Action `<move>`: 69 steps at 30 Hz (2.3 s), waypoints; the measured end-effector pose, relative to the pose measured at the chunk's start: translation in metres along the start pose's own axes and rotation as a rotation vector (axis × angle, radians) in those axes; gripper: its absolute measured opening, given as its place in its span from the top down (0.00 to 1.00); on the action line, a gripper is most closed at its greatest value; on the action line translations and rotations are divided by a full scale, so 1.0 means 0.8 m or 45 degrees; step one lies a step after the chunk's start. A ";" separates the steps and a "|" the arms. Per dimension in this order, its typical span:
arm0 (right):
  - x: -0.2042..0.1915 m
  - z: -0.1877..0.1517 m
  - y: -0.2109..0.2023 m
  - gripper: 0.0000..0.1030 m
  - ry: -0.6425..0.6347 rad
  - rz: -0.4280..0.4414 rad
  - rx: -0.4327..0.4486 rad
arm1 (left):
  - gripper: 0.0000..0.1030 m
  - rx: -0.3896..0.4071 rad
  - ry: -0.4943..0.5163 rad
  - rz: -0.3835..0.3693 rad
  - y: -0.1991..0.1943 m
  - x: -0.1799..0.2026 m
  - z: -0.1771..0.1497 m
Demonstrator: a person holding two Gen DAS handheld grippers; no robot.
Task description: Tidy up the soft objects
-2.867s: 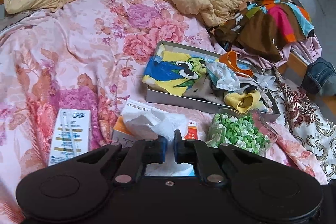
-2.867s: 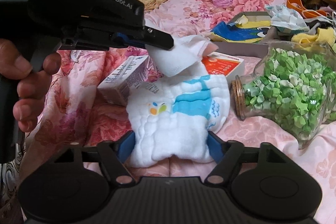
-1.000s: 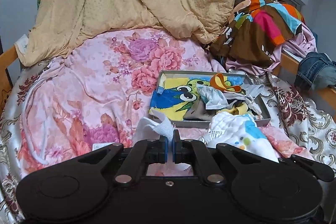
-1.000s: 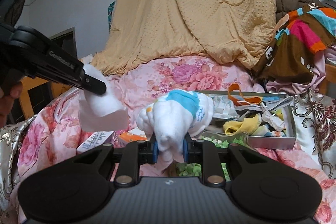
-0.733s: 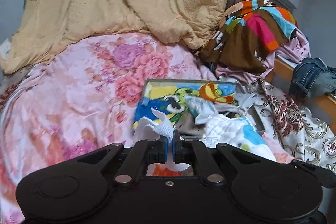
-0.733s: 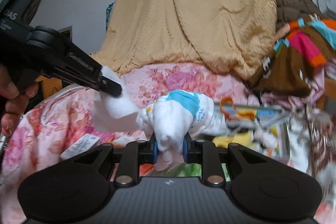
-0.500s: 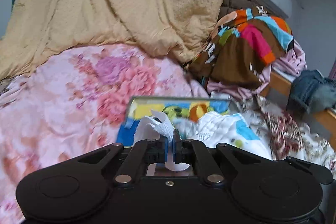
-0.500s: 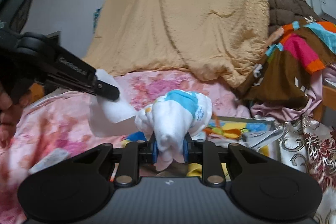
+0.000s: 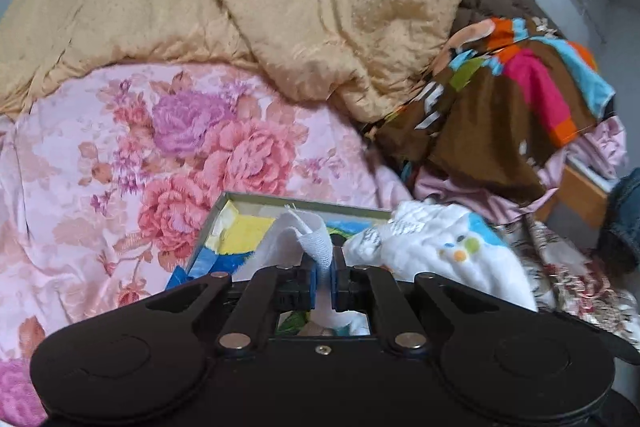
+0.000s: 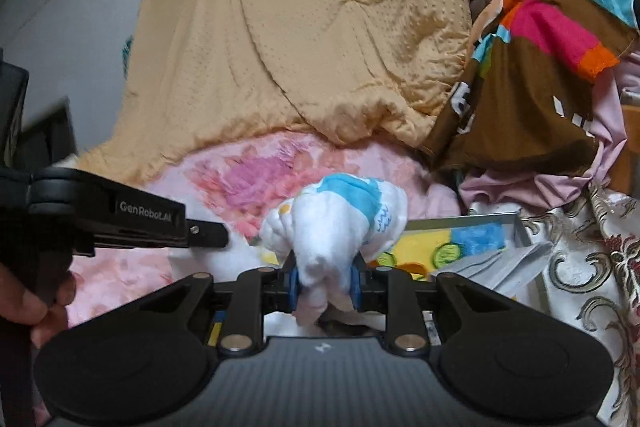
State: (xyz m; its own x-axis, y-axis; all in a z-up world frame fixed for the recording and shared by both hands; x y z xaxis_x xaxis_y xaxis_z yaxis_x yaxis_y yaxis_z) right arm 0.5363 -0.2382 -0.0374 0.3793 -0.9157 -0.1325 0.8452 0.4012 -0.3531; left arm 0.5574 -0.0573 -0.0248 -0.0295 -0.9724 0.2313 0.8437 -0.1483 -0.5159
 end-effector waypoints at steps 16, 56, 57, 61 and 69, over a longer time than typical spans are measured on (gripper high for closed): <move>0.017 -0.003 0.016 0.50 0.043 -0.017 -0.031 | 0.84 -0.122 -0.154 0.104 0.050 -0.034 -0.057; 0.019 0.027 -0.050 0.01 0.023 -0.153 -0.003 | 0.09 0.044 -0.152 0.122 -0.054 -0.024 -0.059; 0.019 0.029 -0.054 0.01 0.022 -0.156 -0.004 | 0.09 0.052 -0.159 0.123 -0.060 -0.024 -0.058; 0.016 0.030 -0.074 0.00 0.021 -0.163 -0.016 | 0.07 0.077 -0.161 0.124 -0.084 -0.023 -0.054; 0.006 0.031 -0.125 0.00 0.015 -0.166 -0.018 | 0.02 0.141 -0.112 0.096 -0.143 -0.010 -0.059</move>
State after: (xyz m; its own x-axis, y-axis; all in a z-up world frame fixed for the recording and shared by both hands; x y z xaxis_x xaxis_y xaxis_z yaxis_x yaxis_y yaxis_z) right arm 0.4631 -0.2819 0.0206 0.2620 -0.9604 -0.0953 0.8816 0.2783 -0.3811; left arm 0.4358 -0.0410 -0.0069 0.0796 -0.9598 0.2693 0.8958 -0.0496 -0.4417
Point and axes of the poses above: each gripper's, at about its wrist camera, not at the fingertips, and y roughly the way its jaws point, x to its right, z to its top, the point moved 7 cm from there along y, roughly the way its jaws point, and after that the axes turned 3 degrees about -x, right-handed, at the moved point
